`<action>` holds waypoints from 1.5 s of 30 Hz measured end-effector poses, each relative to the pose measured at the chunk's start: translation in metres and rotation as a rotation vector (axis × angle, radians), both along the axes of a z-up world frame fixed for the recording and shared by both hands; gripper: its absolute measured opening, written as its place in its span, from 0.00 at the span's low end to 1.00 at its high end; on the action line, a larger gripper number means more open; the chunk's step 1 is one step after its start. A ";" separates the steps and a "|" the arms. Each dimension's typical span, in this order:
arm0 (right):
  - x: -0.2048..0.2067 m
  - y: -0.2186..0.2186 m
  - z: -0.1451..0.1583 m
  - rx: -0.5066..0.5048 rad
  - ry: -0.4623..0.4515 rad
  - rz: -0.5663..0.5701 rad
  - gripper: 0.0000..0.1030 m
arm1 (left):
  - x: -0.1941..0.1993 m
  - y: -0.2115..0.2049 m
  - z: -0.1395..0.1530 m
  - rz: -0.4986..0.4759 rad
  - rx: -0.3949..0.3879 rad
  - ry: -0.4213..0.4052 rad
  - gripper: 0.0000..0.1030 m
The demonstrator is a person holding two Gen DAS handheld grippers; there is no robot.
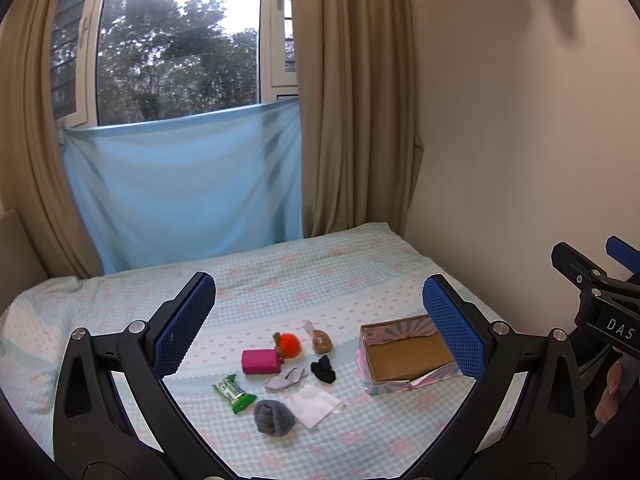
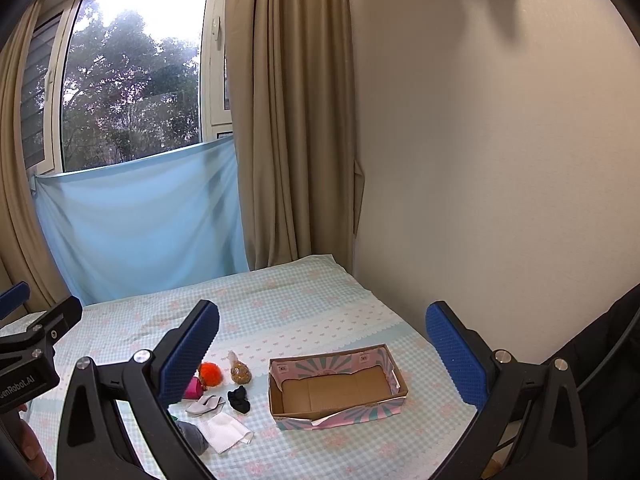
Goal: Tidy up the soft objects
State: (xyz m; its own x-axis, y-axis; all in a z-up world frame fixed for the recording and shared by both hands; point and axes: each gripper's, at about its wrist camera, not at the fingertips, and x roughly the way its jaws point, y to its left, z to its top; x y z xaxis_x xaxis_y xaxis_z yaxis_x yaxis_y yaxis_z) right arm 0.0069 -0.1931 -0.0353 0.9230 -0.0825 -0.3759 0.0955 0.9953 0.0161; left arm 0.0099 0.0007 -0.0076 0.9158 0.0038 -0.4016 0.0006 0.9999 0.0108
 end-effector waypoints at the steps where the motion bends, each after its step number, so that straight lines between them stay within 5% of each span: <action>1: 0.000 -0.001 0.000 0.001 0.001 0.000 1.00 | 0.001 -0.001 0.000 -0.001 0.000 0.000 1.00; 45: -0.004 -0.006 0.003 0.020 0.001 0.000 1.00 | 0.003 -0.008 -0.002 -0.004 -0.006 0.000 1.00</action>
